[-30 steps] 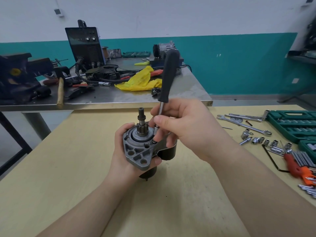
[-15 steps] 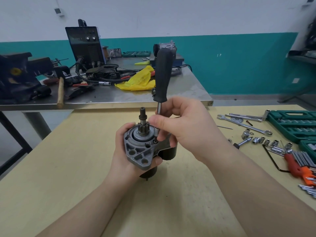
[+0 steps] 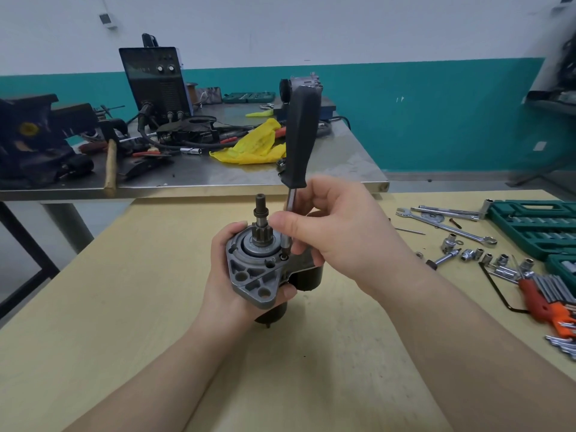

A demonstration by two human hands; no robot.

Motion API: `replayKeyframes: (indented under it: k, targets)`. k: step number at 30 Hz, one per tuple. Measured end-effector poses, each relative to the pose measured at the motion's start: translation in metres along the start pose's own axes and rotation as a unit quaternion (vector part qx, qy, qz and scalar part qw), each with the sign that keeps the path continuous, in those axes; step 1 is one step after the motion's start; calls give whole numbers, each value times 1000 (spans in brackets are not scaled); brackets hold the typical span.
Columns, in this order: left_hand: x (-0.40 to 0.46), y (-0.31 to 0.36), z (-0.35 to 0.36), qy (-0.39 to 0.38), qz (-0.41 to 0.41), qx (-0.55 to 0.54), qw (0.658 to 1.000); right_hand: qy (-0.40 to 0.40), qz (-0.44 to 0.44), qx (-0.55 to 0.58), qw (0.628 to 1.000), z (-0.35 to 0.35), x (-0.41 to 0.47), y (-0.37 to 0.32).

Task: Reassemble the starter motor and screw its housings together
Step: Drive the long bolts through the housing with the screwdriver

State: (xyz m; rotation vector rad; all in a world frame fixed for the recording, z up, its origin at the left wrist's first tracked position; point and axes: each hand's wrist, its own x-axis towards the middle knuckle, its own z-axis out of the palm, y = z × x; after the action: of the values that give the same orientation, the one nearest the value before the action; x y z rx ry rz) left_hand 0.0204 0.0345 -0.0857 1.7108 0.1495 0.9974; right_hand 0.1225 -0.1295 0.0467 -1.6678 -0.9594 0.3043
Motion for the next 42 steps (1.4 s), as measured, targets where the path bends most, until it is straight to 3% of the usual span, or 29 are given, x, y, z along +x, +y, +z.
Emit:
replayKeyframes:
  k: [7,13,21,26,33,38,42]
  targets:
    - [0,7,-2,-30,22,24,999,-59,30,45,997,-10,-1,-5]
    - [0,5,-2,-32,31,13,999,22,-1,15,1000,3,-1,3]
    - [0,9,-2,-31,26,22,999,-51,13,35,998,-4,-1,-3]
    - [1,8,-1,-28,22,16,999,0,6,20,1000,2,0,3]
    - [0,10,-2,-30,21,16,999,-72,11,57,996,-4,-2,-3]
    - [1,11,0,-27,19,10,999,-6,8,-4,1000,1,-2,0]
    - [1,12,-1,-29,16,5,999,-30,3,39,999,-1,-3,-3]
